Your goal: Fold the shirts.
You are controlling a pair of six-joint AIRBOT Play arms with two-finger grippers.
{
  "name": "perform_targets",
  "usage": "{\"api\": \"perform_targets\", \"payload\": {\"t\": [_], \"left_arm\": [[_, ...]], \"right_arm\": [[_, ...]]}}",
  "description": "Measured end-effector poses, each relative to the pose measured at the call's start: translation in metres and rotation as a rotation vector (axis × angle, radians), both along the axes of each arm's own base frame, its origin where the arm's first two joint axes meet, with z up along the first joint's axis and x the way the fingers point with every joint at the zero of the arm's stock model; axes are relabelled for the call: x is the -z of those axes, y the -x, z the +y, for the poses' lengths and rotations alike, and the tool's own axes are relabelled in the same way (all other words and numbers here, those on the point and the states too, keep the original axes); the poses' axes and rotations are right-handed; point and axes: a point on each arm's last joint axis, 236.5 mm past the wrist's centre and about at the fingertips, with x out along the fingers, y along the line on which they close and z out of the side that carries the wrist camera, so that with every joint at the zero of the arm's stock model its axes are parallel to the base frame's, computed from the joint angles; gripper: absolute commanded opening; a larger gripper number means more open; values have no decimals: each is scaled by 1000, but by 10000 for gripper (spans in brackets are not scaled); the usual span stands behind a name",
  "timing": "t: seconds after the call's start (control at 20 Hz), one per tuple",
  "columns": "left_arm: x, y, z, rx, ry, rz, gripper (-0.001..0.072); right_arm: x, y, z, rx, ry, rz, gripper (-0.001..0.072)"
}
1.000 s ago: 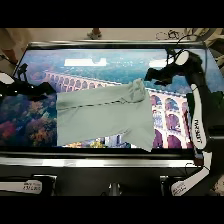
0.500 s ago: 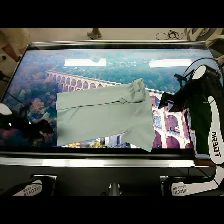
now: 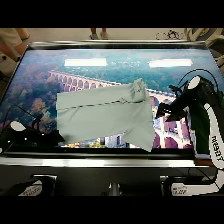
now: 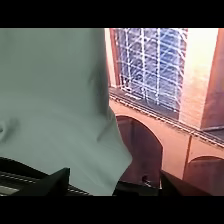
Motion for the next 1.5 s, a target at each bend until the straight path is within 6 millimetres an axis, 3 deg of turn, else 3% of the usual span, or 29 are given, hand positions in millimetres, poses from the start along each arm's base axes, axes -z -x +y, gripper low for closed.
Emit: {"api": "perform_targets", "payload": {"t": [0.05, 0.2, 0.35, 0.5, 0.65, 0.75, 0.85, 0.9, 0.95, 1.0, 1.1, 1.15, 1.2, 1.25, 1.3, 1.35, 1.4, 1.5], "left_arm": [[3, -6, 0, -12, -12, -22, 32], [3, -15, -1, -17, -28, -60, 26], [-7, -26, 3, 3, -58, -126, 26], [-26, -33, 1, 10, -55, -191, 26], [-49, -44, 1, 11, -63, -275, 26], [-67, -55, 2, 12, -73, -337, 23], [-99, -74, 5, 14, -87, -429, 22], [-124, -87, 7, 16, -100, -501, 22], [-163, -103, 9, 26, -120, -605, 23], [-211, -118, 12, 30, -145, -733, 23], [-349, -134, 18, 20, -222, -1075, 23], [-430, -125, 21, 3, -275, -1271, 23], [-507, -102, 22, -17, -328, -1459, 23], [-566, -73, 21, -39, -369, -1605, 23], [-616, -39, 19, -64, -396, -1730, 23], [-648, -10, 16, -86, -406, -1818, 23], [-672, 16, 14, -103, -416, -1887, 22], [-692, 46, 11, -113, -436, -1939, 23]], "right_arm": [[4, 4, 3, -8, -13, 8, 631], [18, 9, 16, -19, -72, -1, 631], [31, 2, 25, 8, -111, -42, 620], [45, -10, 34, 51, -149, -65, 451], [54, -18, 45, 97, -199, -67, 32], [51, -22, 50, 108, -222, -78, 30], [28, -36, 52, 83, -238, -156, 30], [4, -48, 52, 64, -239, -231, 30], [-33, -65, 50, 46, -233, -348, 30], [-85, -85, 48, 32, -221, -508, 30], [-218, -106, 42, 11, -177, -885, 30], [-304, -100, 39, 13, -148, -1117, 30], [-387, -78, 37, 19, -116, -1341, 30], [-454, -46, 34, 28, -84, -1531, 30], [-509, -9, 33, 41, -62, -1692, 30], [-551, 32, 33, 54, -47, -1822, 30], [-581, 67, 33, 73, -41, -1920, 30], [-606, 109, 32, 92, -20, -2003, 30]]}}
